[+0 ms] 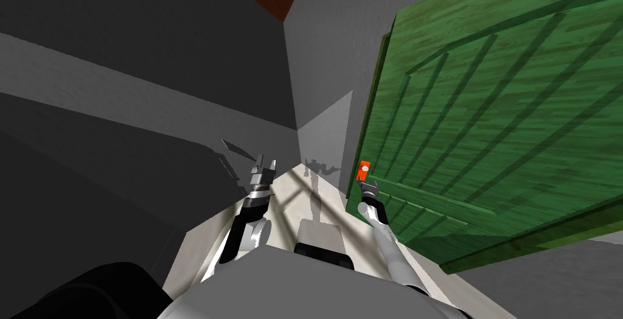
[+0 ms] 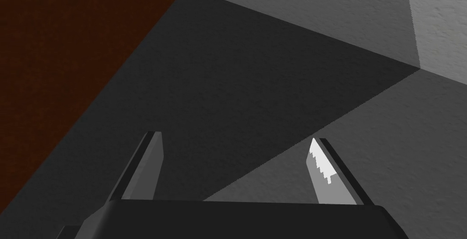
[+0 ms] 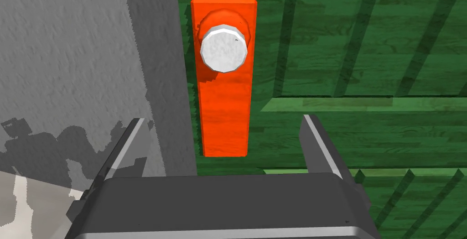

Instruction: Pull the door open

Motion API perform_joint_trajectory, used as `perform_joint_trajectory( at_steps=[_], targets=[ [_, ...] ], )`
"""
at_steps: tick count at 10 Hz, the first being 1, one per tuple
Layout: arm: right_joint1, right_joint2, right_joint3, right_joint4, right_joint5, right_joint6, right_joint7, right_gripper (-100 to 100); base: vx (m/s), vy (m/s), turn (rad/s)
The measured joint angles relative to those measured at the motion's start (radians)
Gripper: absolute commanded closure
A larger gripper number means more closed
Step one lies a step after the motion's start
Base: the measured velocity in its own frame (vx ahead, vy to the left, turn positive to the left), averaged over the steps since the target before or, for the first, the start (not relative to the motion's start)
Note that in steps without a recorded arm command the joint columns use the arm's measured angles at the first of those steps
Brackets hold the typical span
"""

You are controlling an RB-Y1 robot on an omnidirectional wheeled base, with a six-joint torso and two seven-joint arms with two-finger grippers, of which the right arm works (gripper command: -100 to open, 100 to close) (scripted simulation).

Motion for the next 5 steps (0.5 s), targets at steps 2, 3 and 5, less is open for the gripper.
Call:
perform_joint_trajectory(
  at_steps=[2,3,5],
  targets=[
    [0.026,-0.032,-0.006,-0.014,-0.007,0.005,-0.022,-100,0.163,0.022,0.096],
    [0.022,-0.051,-0.013,-0.008,-0.013,0.01,-0.033,-100,0.159,-0.017,0.1],
    [0.042,-0.082,-0.018,-0.014,-0.02,0.013,-0.058,-100,0.16,-0.02,0.1]
  ],
)
